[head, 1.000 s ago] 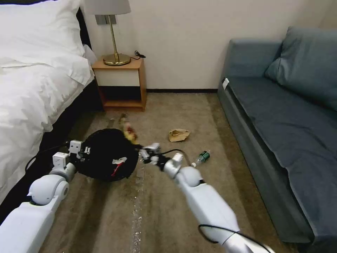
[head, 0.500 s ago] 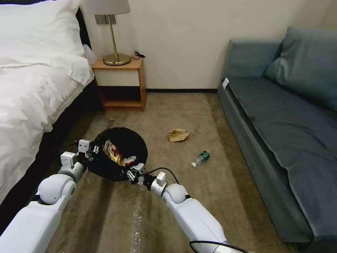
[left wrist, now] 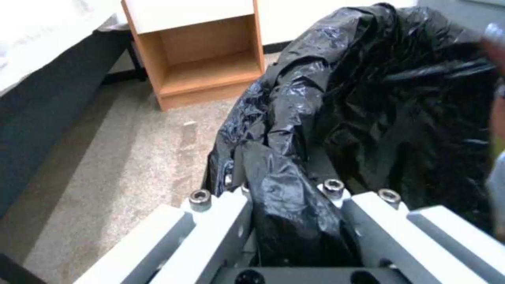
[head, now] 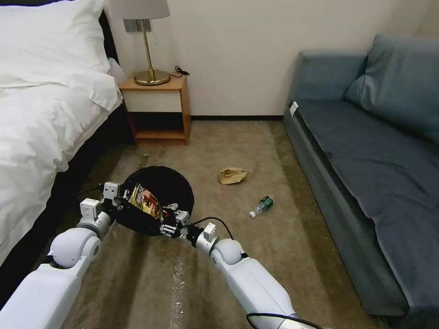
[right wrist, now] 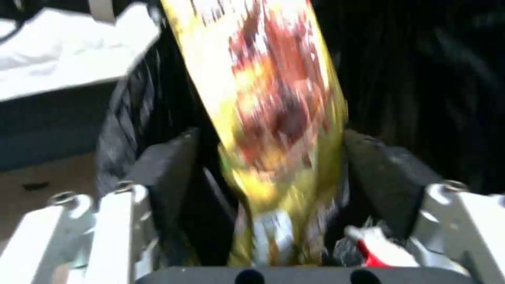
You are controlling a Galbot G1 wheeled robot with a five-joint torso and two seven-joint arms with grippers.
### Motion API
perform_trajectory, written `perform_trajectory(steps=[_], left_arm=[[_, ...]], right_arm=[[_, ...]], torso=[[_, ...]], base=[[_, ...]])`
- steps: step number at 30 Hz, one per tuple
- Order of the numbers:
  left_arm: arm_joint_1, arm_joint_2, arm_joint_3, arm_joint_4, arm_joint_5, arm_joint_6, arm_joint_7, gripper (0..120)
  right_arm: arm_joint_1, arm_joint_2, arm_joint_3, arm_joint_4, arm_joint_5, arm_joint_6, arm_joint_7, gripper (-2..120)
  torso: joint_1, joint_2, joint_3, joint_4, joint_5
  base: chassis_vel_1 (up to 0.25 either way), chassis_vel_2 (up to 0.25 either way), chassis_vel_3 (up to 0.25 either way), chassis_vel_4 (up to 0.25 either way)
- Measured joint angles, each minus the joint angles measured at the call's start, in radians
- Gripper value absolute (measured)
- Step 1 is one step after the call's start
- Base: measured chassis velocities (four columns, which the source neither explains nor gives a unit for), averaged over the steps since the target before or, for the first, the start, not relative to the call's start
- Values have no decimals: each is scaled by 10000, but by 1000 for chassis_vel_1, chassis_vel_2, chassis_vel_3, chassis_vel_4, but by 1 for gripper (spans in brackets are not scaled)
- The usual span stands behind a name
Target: Pick up the trash bin, then pick up the garbage on the floor and place it into the trash bin.
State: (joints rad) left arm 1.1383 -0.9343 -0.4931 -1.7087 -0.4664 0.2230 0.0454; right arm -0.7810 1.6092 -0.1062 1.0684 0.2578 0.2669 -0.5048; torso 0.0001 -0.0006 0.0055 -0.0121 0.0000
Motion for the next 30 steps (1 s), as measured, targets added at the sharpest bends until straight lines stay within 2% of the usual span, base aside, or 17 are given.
perform_trajectory(steps=[2,4,7,12,16,17,19,20,22,23,25,30], left_arm=[[18,3,-26,0,14,0,-2,4],[52,4,-112,76,42,-7,-3,4],[48,-22,-156,203,88,-46,-5,4],[34,-74,-203,339,136,-99,-3,4],[10,-109,-368,444,151,-154,-5,4],[10,-109,-368,444,151,-154,-5,4],[-37,-127,-493,560,137,-180,-62,4],[-37,-127,-493,560,137,-180,-62,4],[-177,-189,-585,657,104,-183,-158,4],[-177,-189,-585,657,104,-183,-158,4],[-307,-219,-607,759,81,-217,-189,4],[-563,-146,-477,1189,289,-399,-209,4]], right_arm=[[0,-1,-45,124,48,-38,19,80],[6,-3,-117,523,200,-193,69,93],[27,-5,-89,813,345,-277,157,99],[-16,-6,65,1209,450,-373,364,100],[-76,-14,472,1799,459,-554,1379,100],[-76,-14,472,1799,459,-554,1379,100],[-154,-412,758,2362,477,-1093,2585,100],[-154,-412,758,2362,477,-1093,2585,100],[-308,-1189,1160,2850,618,-1788,3869,100],[-308,-1189,1160,2850,618,-1788,3869,100],[-495,-1796,1634,2960,942,-2298,4518,100],[-833,-2474,2403,2807,1390,-2622,4781,100]], torso=[[0,0,0,0,1],[0,0,0,0,1],[0,0,0,0,0],[0,0,0,0,0],[0,0,0,0,1],[0,0,0,0,1],[0,0,0,4,2],[0,0,0,4,2],[0,0,1,-1,2],[0,0,1,-1,2],[1,0,1,-8,4],[0,0,1,-1,2]], base=[[0,0,0,0],[0,0,0,0],[0,0,0,0],[0,0,0,0],[0,0,0,0],[0,0,0,0],[0,0,0,0],[0,0,0,0],[0,0,0,0],[0,0,0,0],[0,0,0,0],[0,0,0,0]])
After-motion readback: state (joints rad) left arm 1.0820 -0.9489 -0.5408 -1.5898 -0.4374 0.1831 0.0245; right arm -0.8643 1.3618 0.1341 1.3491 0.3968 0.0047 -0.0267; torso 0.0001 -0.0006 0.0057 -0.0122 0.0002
